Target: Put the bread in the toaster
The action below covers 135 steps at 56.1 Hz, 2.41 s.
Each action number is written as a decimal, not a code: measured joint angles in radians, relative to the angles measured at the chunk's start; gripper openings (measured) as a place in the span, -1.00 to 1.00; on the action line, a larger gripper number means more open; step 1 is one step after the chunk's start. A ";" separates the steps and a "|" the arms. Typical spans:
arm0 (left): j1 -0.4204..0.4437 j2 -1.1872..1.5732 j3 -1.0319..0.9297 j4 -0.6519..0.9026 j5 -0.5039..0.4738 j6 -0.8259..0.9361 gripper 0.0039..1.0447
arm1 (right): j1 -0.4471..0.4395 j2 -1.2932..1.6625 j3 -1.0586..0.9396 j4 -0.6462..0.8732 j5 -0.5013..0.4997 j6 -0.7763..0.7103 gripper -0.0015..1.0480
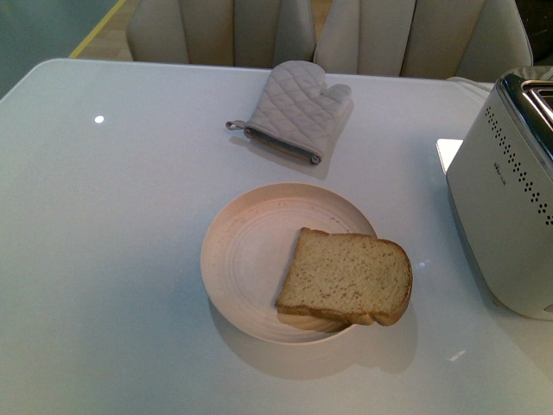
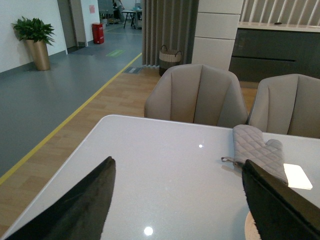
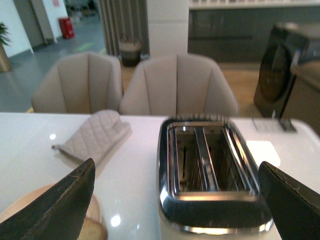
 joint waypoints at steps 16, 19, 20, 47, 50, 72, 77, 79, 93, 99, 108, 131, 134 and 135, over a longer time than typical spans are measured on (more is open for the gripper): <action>0.000 -0.001 0.000 0.000 0.000 0.002 0.86 | 0.214 0.441 0.151 0.116 0.079 0.184 0.83; 0.000 -0.001 0.000 0.000 0.000 0.002 0.86 | 0.244 0.522 0.177 0.146 0.075 0.219 0.83; 0.000 -0.001 0.000 0.000 0.000 0.002 0.86 | 0.249 0.540 0.181 0.153 0.072 0.225 0.83; 0.000 -0.001 0.000 0.000 0.000 0.002 0.86 | 0.332 1.301 0.350 0.377 -0.051 0.588 0.83; 0.000 -0.001 0.000 0.000 0.000 0.002 0.86 | 0.335 1.352 0.355 0.386 -0.051 0.615 0.83; 0.000 -0.001 0.000 0.000 0.000 0.002 0.86 | 0.356 1.728 0.422 0.486 -0.070 0.762 0.83; 0.000 -0.001 0.000 0.000 0.000 0.002 0.86 | 0.355 1.807 0.451 0.504 -0.072 0.767 0.83; 0.000 -0.001 0.000 0.000 0.000 0.002 0.86 | 0.355 1.835 0.461 0.512 -0.076 0.766 0.83; 0.000 -0.001 0.000 0.000 0.000 0.002 0.86 | 0.328 1.979 0.558 0.568 -0.103 0.743 0.83; 0.000 -0.001 0.000 0.000 0.000 0.002 0.86 | 0.321 2.009 0.587 0.580 -0.120 0.734 0.83; 0.000 -0.001 0.000 0.000 0.000 0.002 0.86 | 0.320 2.046 0.608 0.590 -0.135 0.722 0.83; 0.000 -0.001 0.000 0.000 0.000 0.002 0.86 | 0.322 2.068 0.616 0.602 -0.141 0.708 0.16; 0.000 -0.001 0.000 0.000 0.000 0.002 0.86 | 0.322 2.068 0.616 0.604 -0.141 0.708 -0.01; 0.000 -0.001 0.000 0.000 0.000 0.002 0.86 | 0.322 2.067 0.616 0.605 -0.141 0.707 -0.07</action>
